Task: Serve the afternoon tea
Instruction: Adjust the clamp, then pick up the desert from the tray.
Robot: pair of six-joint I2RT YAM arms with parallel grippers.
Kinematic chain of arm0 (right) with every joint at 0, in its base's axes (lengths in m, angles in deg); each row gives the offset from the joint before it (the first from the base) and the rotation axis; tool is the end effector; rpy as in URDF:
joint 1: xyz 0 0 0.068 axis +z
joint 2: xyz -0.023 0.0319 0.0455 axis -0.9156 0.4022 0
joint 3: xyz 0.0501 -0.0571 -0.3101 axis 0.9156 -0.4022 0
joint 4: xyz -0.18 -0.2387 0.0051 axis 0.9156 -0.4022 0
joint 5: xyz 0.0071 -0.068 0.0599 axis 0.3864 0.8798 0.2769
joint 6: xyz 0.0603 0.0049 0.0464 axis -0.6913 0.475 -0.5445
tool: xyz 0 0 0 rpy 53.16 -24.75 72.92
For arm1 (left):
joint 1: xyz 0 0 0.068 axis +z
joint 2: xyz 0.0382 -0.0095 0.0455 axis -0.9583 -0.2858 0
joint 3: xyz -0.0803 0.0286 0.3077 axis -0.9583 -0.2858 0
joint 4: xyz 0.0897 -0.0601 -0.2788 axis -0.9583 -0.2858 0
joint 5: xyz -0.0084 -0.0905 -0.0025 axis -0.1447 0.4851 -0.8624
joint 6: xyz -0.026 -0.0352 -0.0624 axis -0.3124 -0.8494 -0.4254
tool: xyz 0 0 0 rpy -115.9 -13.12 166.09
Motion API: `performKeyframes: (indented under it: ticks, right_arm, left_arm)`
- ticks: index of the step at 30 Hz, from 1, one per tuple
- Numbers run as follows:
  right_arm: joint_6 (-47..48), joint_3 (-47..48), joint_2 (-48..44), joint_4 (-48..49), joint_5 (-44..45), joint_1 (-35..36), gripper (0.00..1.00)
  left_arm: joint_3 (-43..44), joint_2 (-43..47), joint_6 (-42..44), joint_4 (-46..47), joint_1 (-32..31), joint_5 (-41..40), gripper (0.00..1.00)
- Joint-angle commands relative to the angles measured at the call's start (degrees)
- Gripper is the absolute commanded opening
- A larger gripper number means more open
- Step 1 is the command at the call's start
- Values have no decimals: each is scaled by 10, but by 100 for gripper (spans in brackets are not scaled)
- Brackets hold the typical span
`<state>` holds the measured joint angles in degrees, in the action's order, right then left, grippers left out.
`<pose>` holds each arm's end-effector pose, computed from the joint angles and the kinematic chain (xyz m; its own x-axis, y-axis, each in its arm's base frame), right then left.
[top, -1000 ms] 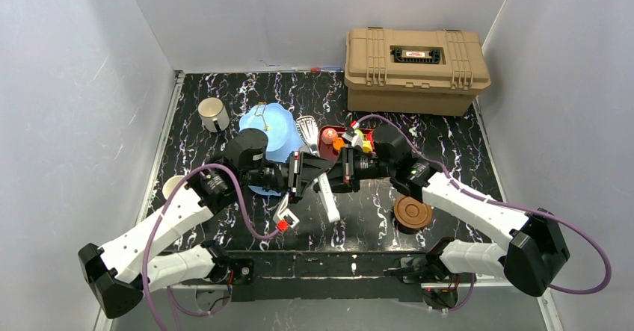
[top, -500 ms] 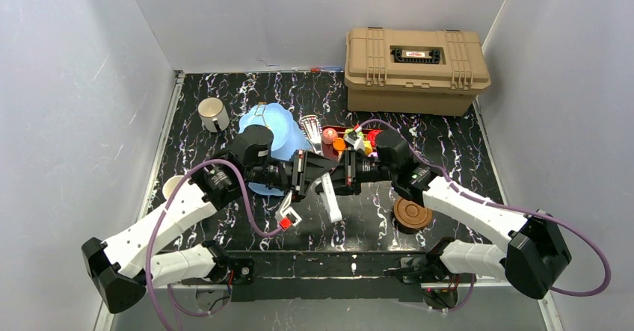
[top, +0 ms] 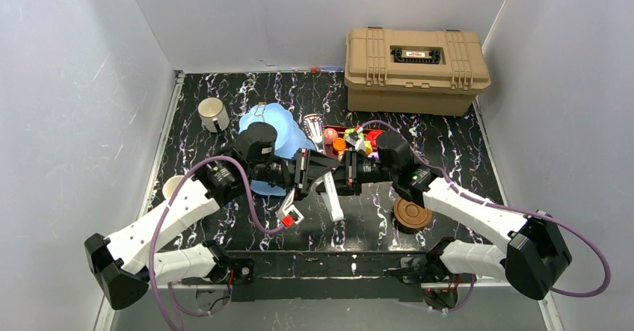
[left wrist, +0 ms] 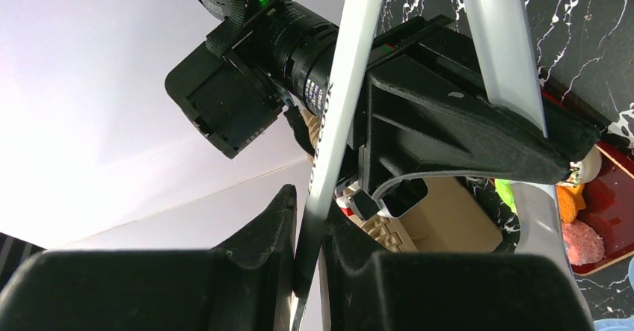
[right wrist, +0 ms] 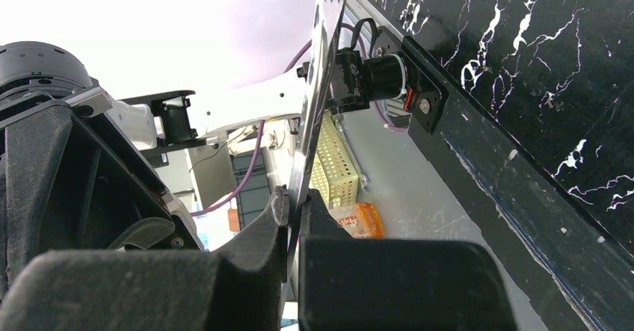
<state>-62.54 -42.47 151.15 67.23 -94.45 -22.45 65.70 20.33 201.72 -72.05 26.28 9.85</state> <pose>0.1858 0.2347 0.2840 -0.9951 0.0765 -0.0619 -0.0387 0.2742 0.9609 0.1492 -0.2249 0.4139 0.9712 -0.0653 0.2291 -0.2376 -0.1981 0.9509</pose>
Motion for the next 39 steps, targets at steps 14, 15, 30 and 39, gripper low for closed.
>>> performKeyframes:
  ticks: [14, 15, 30, 39]
  right_arm:
    - [289, 147, 101, -366, 118, -5, 1]
    - [307, 155, 102, -384, 125, -8, 1]
    - [498, 400, 174, -662, 317, -26, 1]
    - [526, 465, 184, -714, 338, -26, 1]
  left_arm:
    - [8, 125, -49, 89, 4, 28, 89]
    - [24, 129, -51, 34, 4, 20, 95]
    - [31, 165, -27, -330, 3, -92, 98]
    - [49, 92, -86, -298, -21, -117, 97]
